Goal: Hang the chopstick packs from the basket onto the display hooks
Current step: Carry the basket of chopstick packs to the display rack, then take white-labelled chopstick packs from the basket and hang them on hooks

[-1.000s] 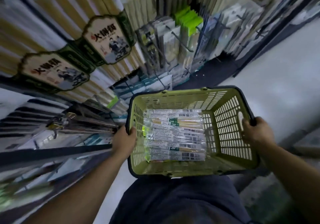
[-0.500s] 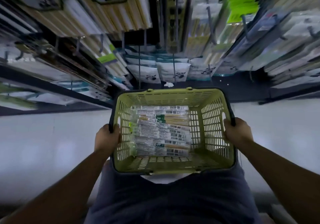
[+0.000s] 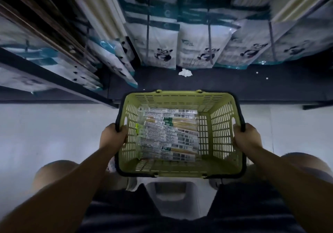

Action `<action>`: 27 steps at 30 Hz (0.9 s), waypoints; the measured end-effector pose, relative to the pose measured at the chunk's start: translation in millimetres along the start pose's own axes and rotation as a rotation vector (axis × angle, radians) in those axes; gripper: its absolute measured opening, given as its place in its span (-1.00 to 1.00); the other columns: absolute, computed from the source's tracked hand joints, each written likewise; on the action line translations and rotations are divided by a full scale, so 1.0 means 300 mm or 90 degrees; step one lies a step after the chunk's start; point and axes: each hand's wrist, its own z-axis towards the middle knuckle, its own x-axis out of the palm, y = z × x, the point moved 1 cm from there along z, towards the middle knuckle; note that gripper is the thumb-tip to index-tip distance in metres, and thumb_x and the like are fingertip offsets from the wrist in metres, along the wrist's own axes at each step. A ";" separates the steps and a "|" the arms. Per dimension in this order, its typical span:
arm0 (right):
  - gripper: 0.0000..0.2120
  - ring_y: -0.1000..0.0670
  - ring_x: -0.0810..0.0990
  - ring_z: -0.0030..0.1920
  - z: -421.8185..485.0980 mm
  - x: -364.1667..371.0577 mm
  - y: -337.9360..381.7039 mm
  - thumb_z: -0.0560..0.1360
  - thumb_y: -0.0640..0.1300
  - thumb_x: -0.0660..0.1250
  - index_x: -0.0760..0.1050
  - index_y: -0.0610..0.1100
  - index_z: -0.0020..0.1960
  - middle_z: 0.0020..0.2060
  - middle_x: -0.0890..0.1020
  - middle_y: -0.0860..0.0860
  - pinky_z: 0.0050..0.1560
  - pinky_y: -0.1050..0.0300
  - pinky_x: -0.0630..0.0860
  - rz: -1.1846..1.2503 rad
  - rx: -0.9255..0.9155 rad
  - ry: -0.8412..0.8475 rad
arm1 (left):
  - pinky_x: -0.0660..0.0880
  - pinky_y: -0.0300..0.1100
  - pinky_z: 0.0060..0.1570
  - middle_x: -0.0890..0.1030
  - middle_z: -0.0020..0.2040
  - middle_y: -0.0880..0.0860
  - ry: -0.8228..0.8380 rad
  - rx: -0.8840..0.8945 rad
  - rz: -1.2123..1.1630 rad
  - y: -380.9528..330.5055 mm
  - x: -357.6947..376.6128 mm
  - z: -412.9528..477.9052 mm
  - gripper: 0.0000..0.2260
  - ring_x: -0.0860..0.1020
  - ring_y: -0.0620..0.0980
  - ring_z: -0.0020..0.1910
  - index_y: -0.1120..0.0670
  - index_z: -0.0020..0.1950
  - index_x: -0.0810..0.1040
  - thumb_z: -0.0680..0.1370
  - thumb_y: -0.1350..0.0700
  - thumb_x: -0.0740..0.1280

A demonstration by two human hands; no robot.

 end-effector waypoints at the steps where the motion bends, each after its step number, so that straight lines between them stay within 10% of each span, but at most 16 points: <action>1: -0.70 -0.08 0.65 -0.36 0.035 0.048 -0.005 0.59 0.15 0.18 0.49 -0.06 -0.08 -0.29 0.66 -0.06 -0.42 0.18 0.43 0.000 0.000 0.000 | 0.57 -0.07 -0.24 0.68 -0.32 0.04 -0.006 0.003 0.000 0.021 0.038 0.049 -0.78 0.65 0.07 -0.29 0.11 -0.14 0.58 0.61 0.01 0.32; 14: -0.58 -0.12 0.60 -0.42 0.304 0.396 -0.063 0.59 0.24 0.17 0.54 -0.08 -0.11 -0.41 0.64 -0.07 -0.43 0.20 0.41 -0.001 0.040 -0.081 | 0.47 -0.11 -0.35 0.63 -0.29 0.11 -0.129 0.048 -0.030 0.224 0.322 0.337 -0.66 0.60 0.13 -0.31 0.11 -0.15 0.53 0.62 -0.14 0.28; 23: -0.47 -0.30 0.61 0.07 0.250 0.415 0.001 0.60 0.18 0.20 0.43 -0.26 0.29 0.14 0.59 -0.27 0.03 -0.14 0.60 -0.048 0.075 -0.094 | 0.48 -0.08 -0.23 0.63 -0.13 0.14 -0.120 0.038 -0.037 0.229 0.328 0.340 -0.64 0.61 0.19 -0.18 0.13 0.00 0.55 0.64 -0.16 0.22; 27: -0.48 -0.35 0.38 0.28 0.163 0.434 0.073 0.48 -0.08 0.37 0.33 -0.34 0.32 0.27 0.39 -0.34 0.19 -0.19 0.45 -0.233 -0.115 -0.224 | 0.47 -0.08 -0.21 0.60 -0.12 0.10 -0.107 0.045 0.003 0.243 0.323 0.334 -0.68 0.57 0.13 -0.20 0.07 0.05 0.51 0.63 -0.17 0.21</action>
